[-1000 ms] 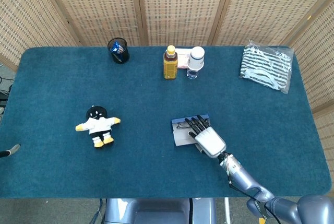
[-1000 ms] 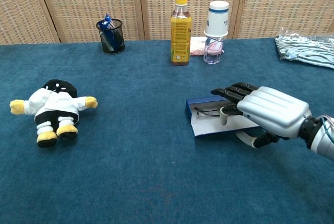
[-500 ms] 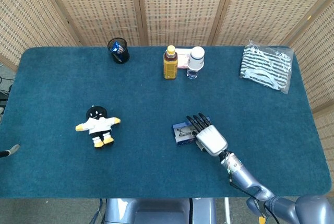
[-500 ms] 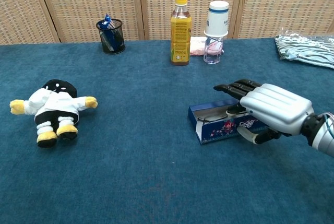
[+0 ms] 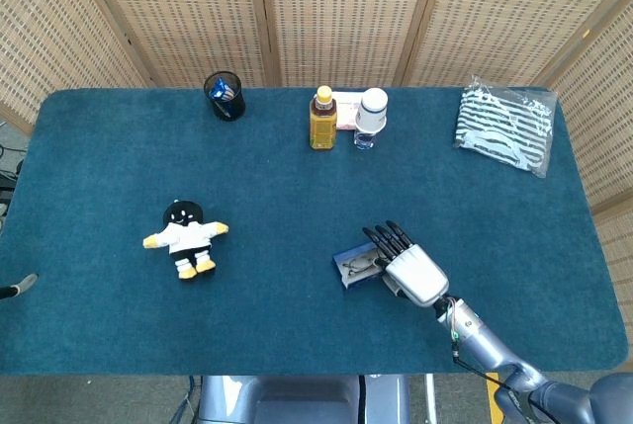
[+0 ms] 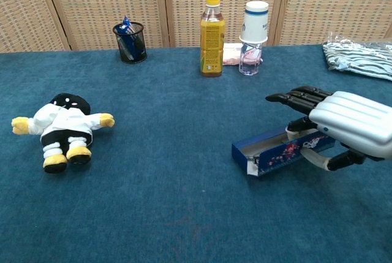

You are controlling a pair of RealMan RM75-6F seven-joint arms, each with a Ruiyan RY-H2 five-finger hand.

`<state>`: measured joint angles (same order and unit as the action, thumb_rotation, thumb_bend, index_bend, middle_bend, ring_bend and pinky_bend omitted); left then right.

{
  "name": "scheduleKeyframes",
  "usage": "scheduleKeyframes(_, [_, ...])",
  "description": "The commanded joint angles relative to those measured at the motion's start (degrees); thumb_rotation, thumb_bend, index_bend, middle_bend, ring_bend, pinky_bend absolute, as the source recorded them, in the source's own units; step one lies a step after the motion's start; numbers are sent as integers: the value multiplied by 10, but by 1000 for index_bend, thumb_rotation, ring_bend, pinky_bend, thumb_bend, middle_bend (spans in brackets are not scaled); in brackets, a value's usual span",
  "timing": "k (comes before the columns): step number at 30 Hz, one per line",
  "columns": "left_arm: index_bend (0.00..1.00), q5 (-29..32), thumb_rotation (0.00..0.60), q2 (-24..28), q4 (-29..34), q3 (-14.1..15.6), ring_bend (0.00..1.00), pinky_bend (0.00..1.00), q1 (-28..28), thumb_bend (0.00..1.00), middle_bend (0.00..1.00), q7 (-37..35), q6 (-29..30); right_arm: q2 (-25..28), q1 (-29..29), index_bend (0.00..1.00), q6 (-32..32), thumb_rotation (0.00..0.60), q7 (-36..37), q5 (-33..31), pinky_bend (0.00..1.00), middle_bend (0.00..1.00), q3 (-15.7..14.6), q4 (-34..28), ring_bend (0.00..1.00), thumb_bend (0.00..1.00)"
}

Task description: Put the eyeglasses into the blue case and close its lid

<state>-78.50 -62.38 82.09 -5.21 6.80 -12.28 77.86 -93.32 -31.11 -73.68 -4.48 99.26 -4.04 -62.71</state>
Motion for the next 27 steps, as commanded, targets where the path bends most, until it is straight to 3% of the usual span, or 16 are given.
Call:
scheduleKeyframes(1, [0,0,600,0,1,0,0,0,0,0,0,0,0,27,10,681,-15,600,0,19,33,8,-19,-20,0,569])
scheduleKeyframes(10, [0,1,600,0,1,0,0,0,1,0,0,1,-2,71,18,681,-19,600,-13,45,33,11,-42,-49,0,569])
scheduleKeyframes(27, [0,4,600,-2,0,0,0,0,2,0,0,8,-6,65,-22,681,43,600,-83,38,33,14,-5,-76,0,569])
